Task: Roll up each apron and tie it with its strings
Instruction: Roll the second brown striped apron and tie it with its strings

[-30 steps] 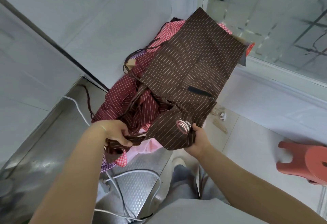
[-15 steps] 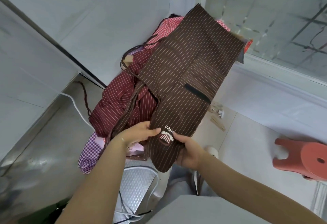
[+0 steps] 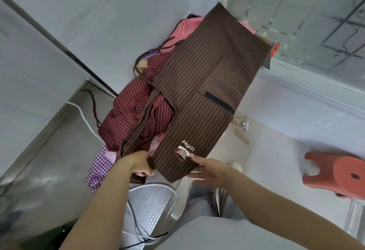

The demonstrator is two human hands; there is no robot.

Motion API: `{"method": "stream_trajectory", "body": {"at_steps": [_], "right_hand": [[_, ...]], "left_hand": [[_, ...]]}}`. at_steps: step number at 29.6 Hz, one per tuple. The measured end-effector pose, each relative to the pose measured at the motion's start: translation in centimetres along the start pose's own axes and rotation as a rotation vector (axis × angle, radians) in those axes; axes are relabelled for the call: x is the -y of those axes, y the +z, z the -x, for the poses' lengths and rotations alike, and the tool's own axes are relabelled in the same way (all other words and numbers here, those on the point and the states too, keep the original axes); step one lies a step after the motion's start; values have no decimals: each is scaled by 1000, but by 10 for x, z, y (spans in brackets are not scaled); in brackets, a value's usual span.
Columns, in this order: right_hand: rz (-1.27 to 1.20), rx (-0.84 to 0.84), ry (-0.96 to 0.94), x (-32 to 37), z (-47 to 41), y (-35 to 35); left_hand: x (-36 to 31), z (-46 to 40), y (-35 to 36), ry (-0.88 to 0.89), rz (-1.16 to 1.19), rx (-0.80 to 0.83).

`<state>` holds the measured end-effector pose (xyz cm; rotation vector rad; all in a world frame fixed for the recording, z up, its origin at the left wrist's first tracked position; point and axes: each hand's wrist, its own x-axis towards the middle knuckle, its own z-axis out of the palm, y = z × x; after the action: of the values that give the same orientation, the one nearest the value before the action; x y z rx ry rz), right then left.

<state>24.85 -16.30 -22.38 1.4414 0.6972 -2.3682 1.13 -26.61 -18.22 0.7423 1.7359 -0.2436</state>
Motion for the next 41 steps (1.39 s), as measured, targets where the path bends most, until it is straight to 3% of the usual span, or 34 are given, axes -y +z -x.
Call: {"method": "stream_trajectory", "body": {"at_steps": [2,4,6,8,10,13,16,19,22,27,33,37,41], "right_hand": [[42,-45,-22,1,-3,-4],[143,-35,0,0,-6,-6],[252,19,40,1,-7,-4],[383,61,51,3,-7,-4],[516,90,58,7,-5,-11],[518,58,104,21,-5,-41],[203,-196,48,44,-5,-76],[-255,-474,-211,76,-6,-99],[-451,-415,-356,125,-7,-120],[-338,-337,-352,198,-7,-144],[-340,-490,-364,254,-11,-167],[18,-795,-504,290,-4,-174],[322,-806,-726,312,5,-179]], "left_hand": [[-15,7,-8,-29,-242,-163],[-41,18,-16,23,-335,-428],[-74,29,-18,152,-236,-790],[-109,32,-9,395,-26,-930],[-138,22,4,627,6,-807],[-166,-1,14,708,-101,-607],[-195,-23,17,632,-241,-534],[-219,-39,22,467,-214,-453],[-240,-62,24,239,-39,-389],[-267,-88,23,-59,-252,-511],[-299,-105,-4,-261,-340,-434],[-300,-89,-25,-199,-344,-306],[-269,-62,-56,-220,-186,-285]]}}
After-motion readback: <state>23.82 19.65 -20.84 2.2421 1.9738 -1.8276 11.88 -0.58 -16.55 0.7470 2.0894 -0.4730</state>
